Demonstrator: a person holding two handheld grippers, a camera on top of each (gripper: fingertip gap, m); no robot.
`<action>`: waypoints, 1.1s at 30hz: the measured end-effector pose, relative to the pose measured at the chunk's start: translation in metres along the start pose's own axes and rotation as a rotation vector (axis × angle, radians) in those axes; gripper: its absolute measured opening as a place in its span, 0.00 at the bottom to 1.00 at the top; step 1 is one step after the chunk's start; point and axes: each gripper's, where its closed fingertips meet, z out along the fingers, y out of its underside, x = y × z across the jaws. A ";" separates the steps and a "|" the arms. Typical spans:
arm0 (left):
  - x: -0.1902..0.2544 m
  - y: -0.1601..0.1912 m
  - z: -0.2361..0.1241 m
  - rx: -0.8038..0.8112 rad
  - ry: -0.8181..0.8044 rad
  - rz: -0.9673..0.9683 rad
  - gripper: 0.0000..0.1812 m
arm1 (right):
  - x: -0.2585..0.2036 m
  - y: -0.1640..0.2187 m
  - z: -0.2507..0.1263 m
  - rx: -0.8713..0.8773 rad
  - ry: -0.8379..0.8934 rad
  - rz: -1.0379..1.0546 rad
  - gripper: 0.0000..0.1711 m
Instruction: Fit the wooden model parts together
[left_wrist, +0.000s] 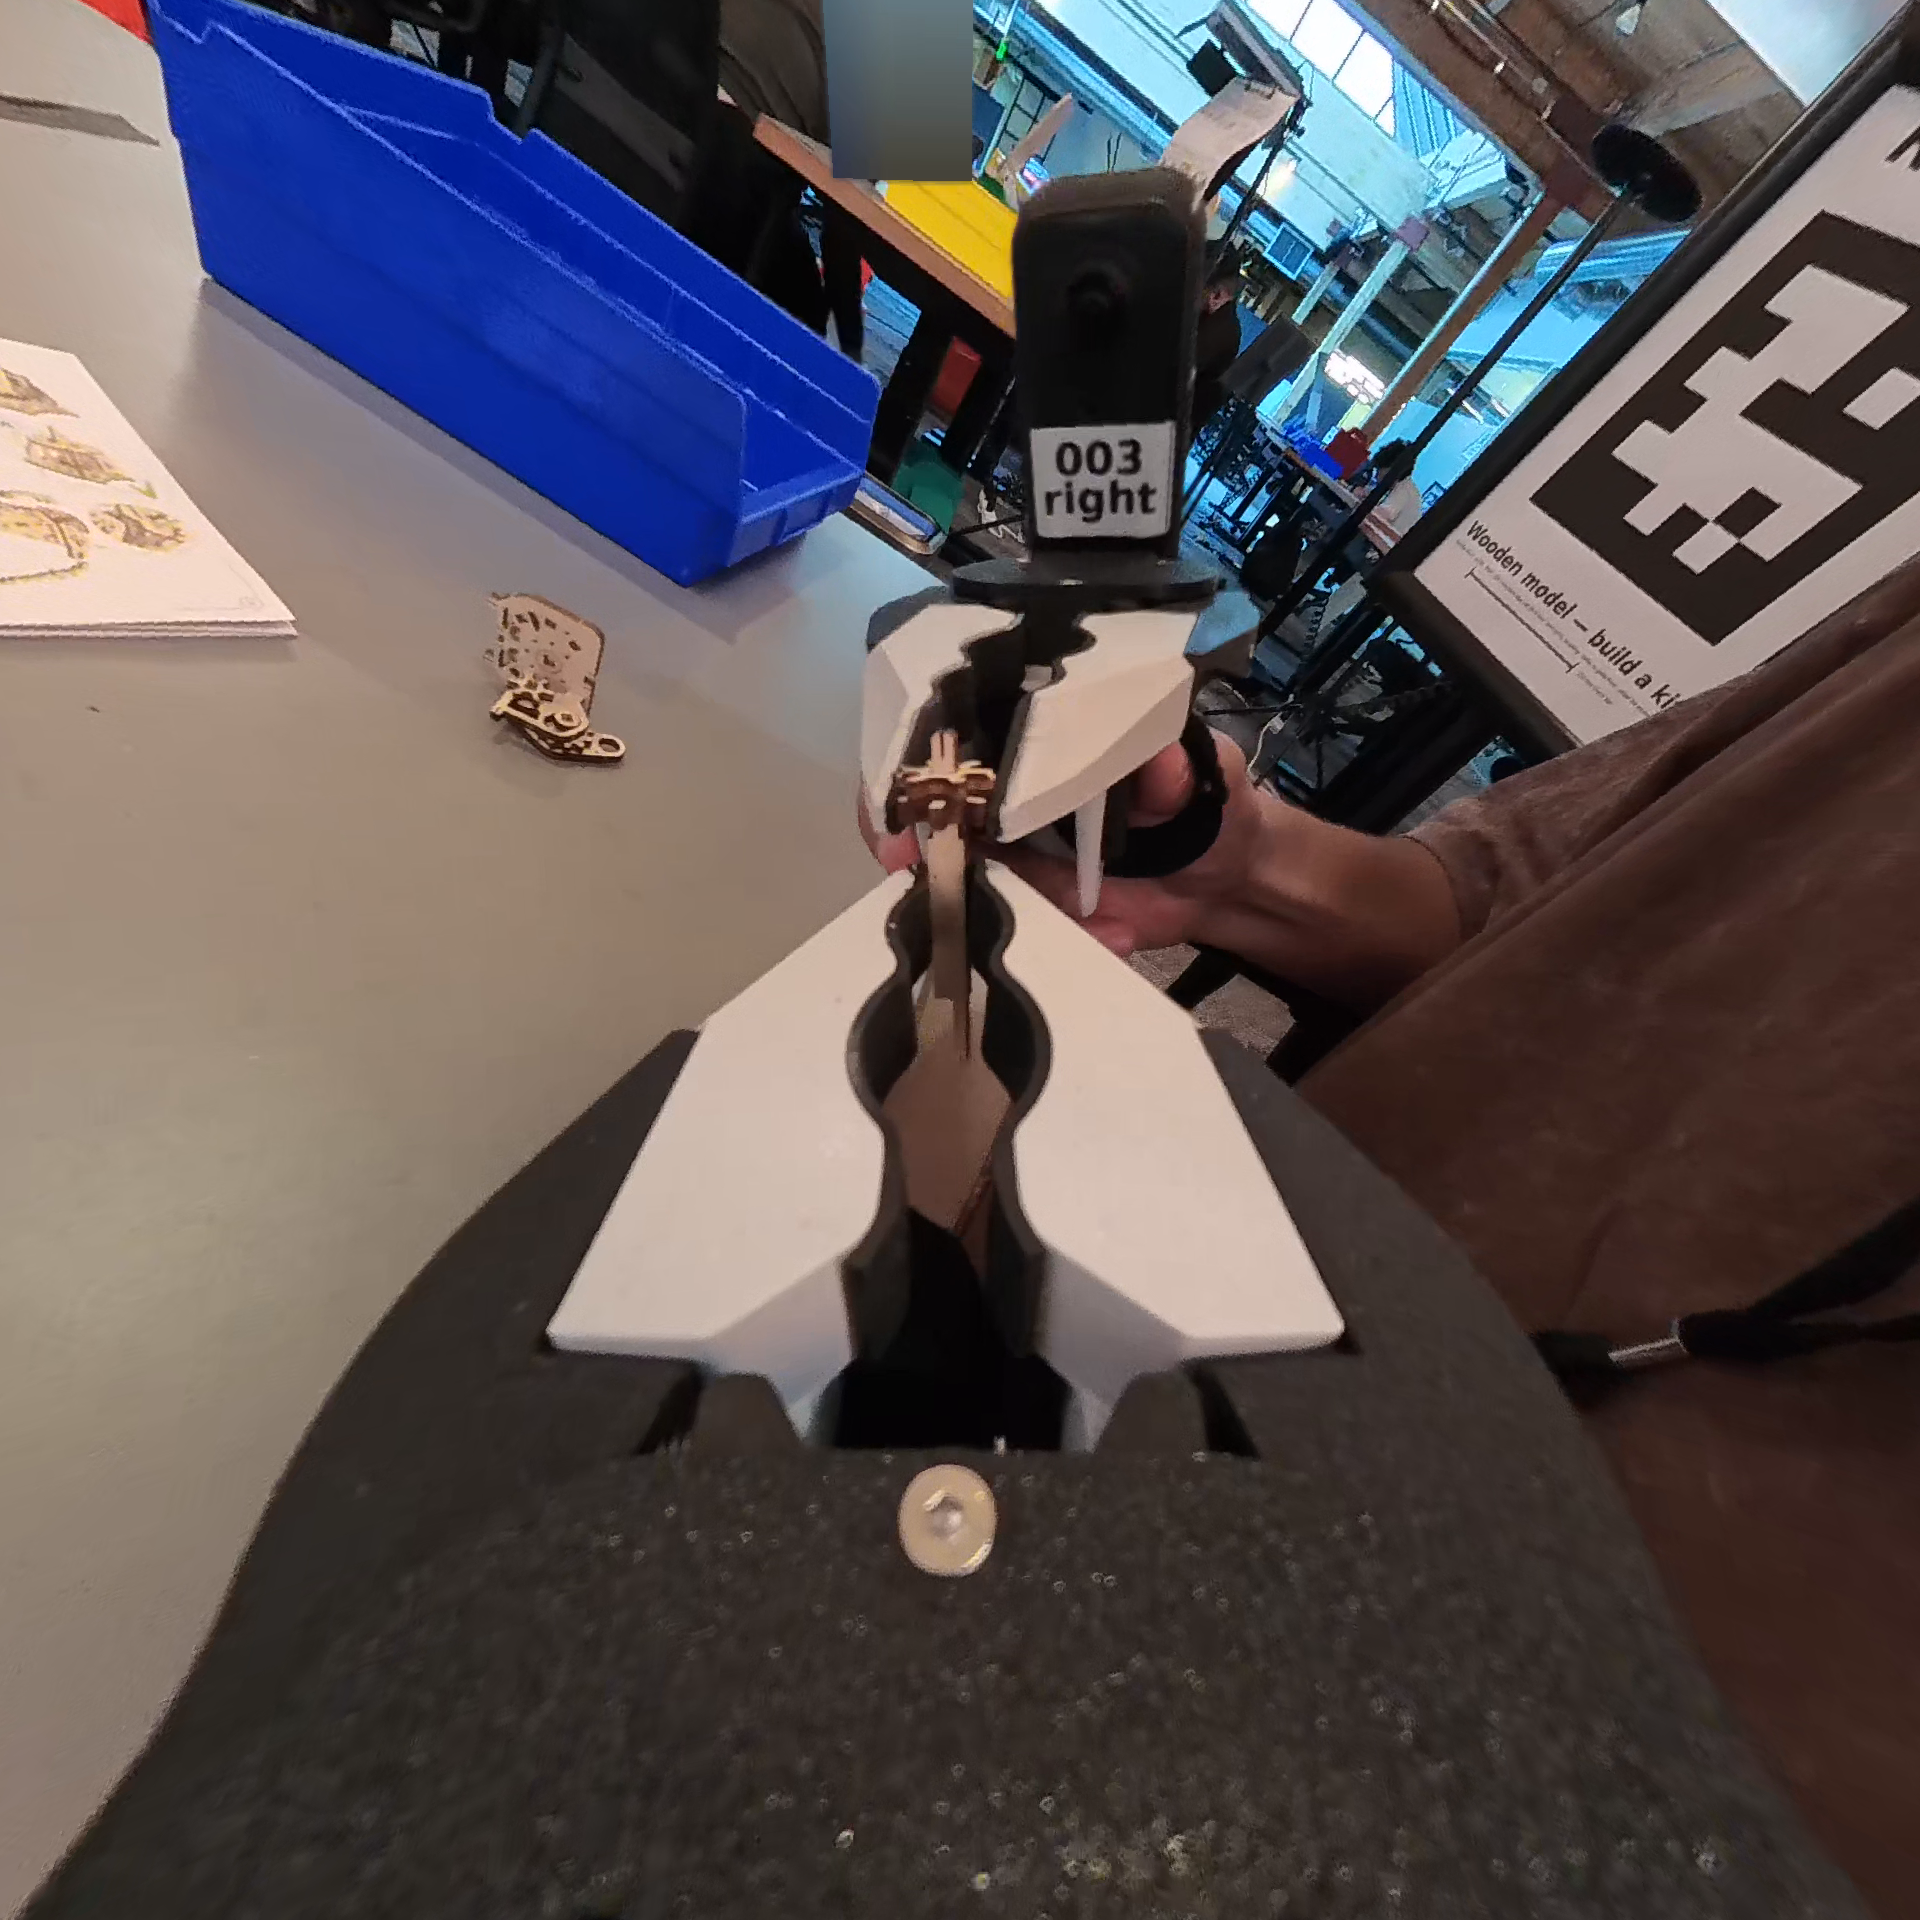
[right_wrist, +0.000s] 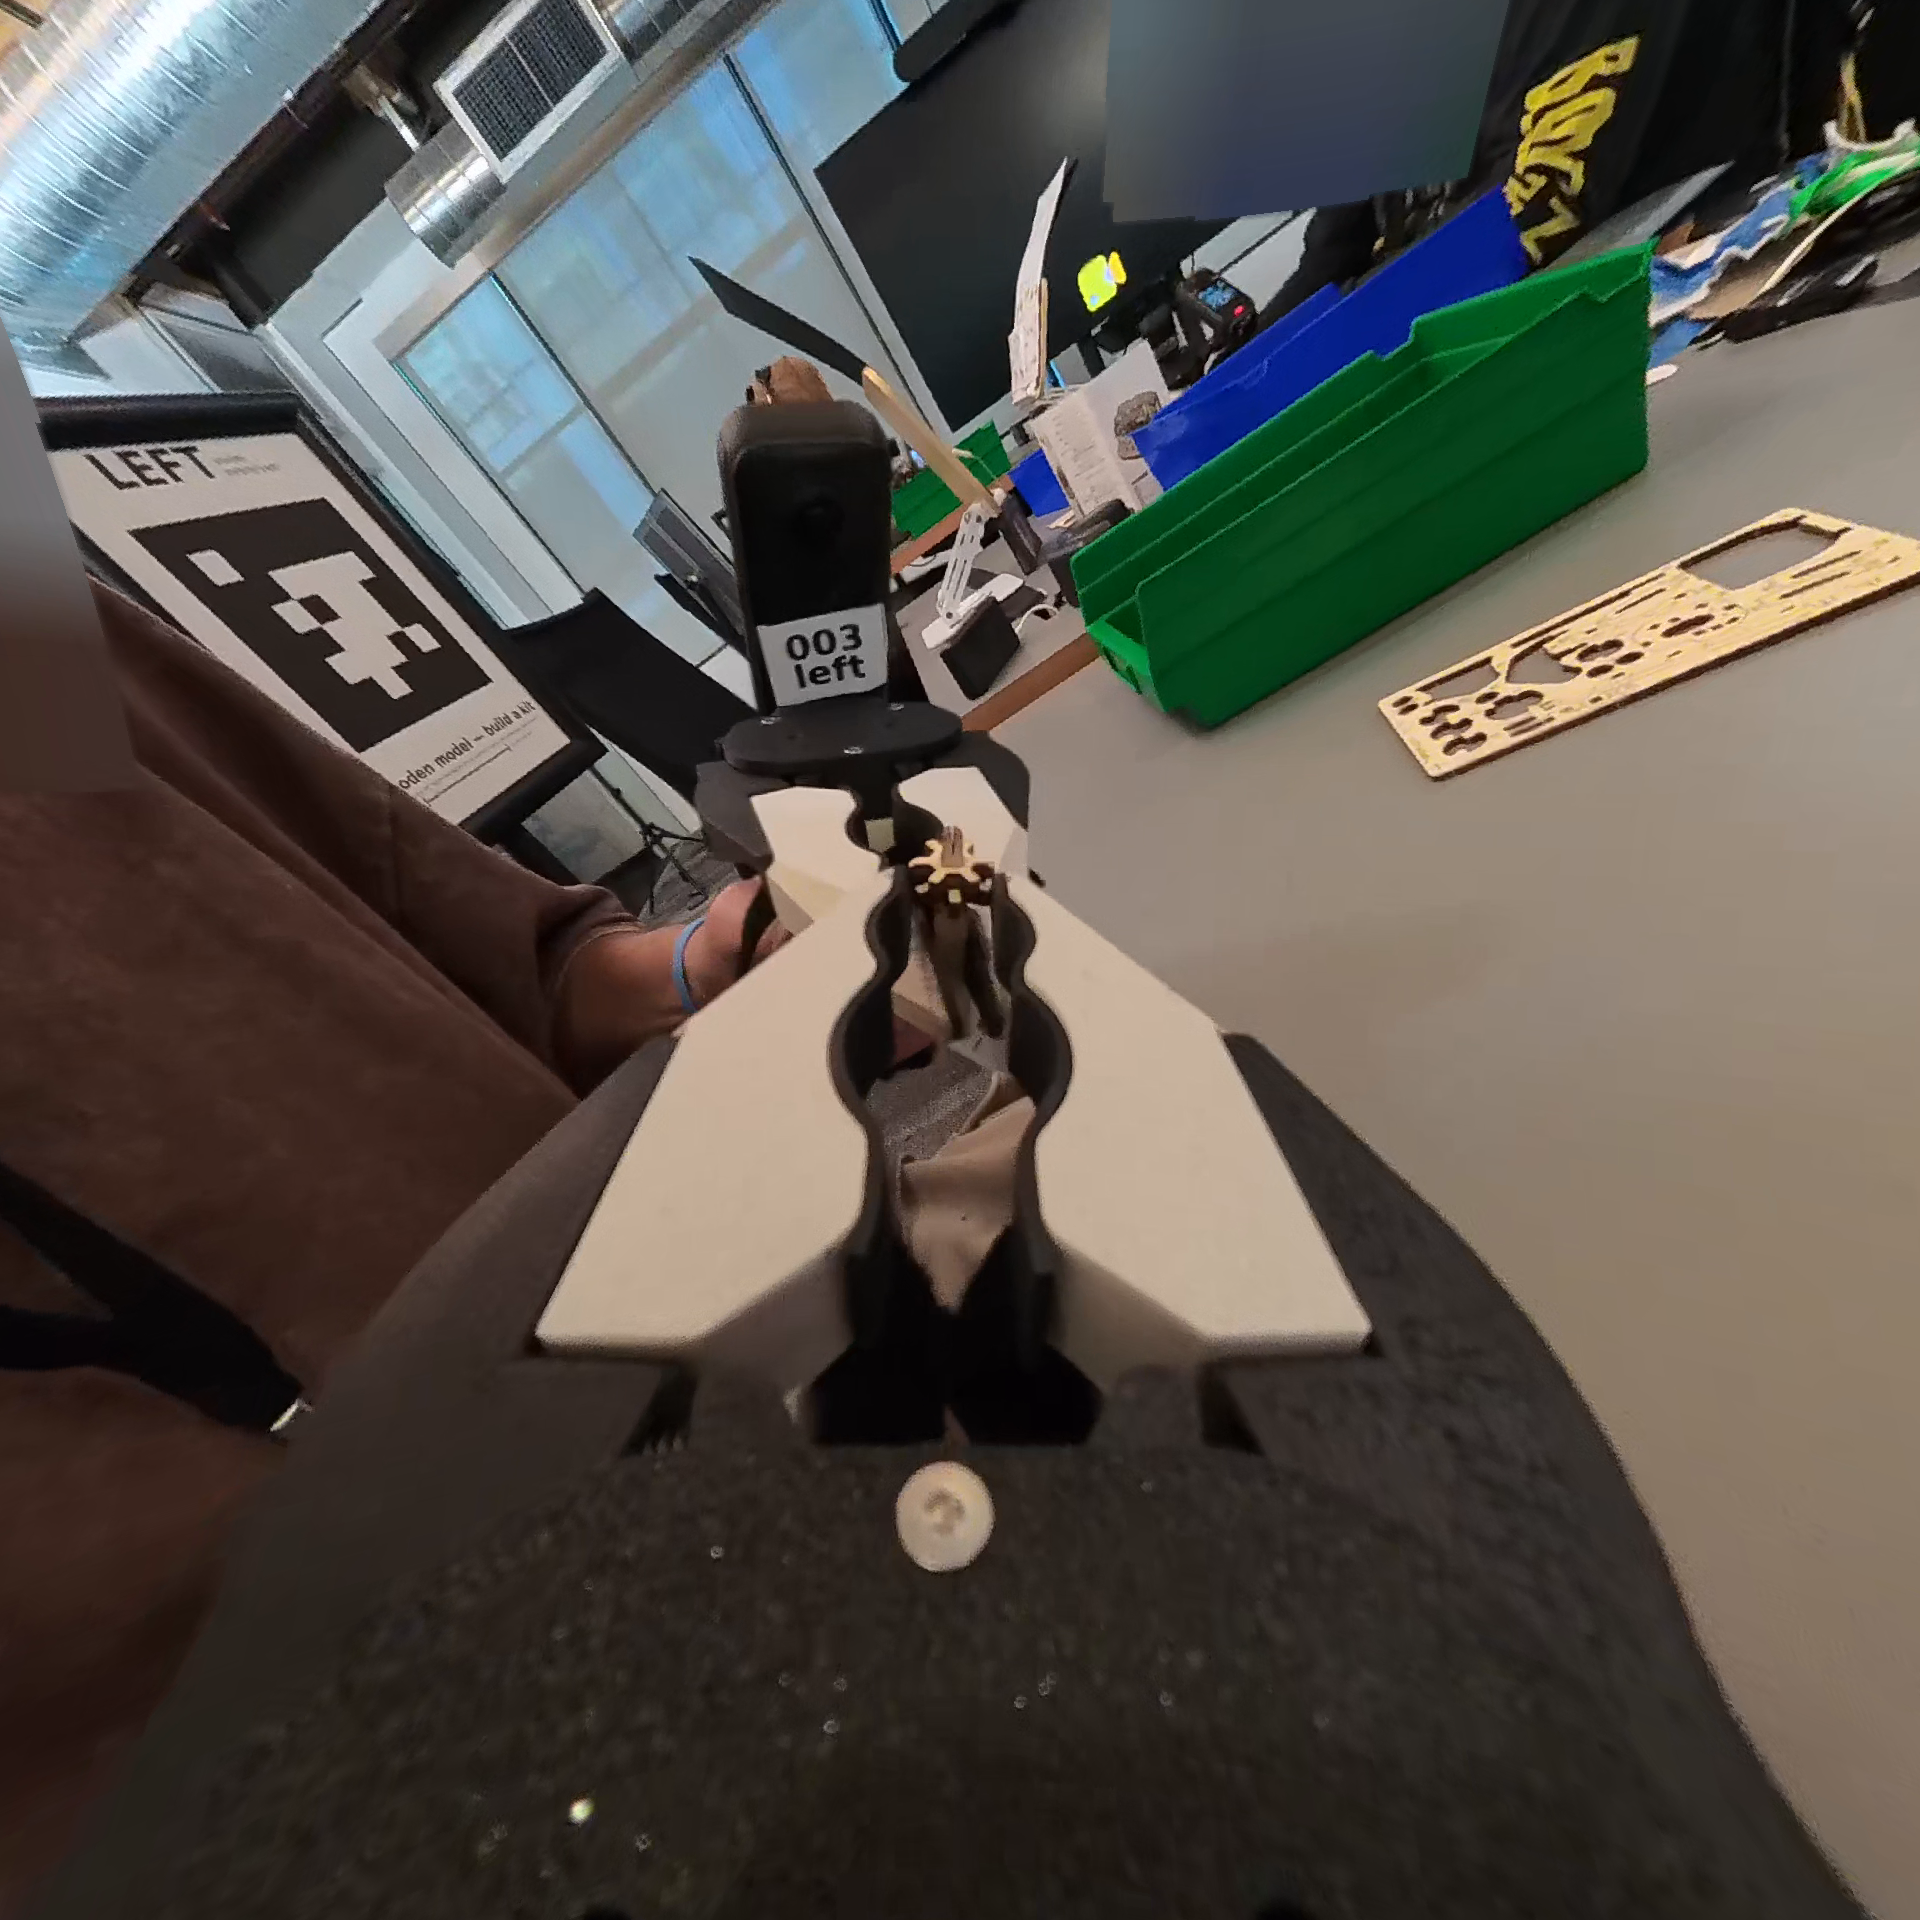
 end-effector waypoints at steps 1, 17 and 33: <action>0.000 0.000 0.000 0.003 0.003 0.000 0.02 | -0.001 -0.001 0.000 0.009 -0.009 0.013 0.08; 0.003 -0.007 -0.002 0.050 0.019 -0.034 0.02 | -0.001 -0.010 0.002 0.111 -0.045 0.127 0.07; -0.002 -0.013 -0.008 0.094 0.054 -0.123 0.03 | 0.006 -0.015 0.006 0.236 -0.098 0.285 0.07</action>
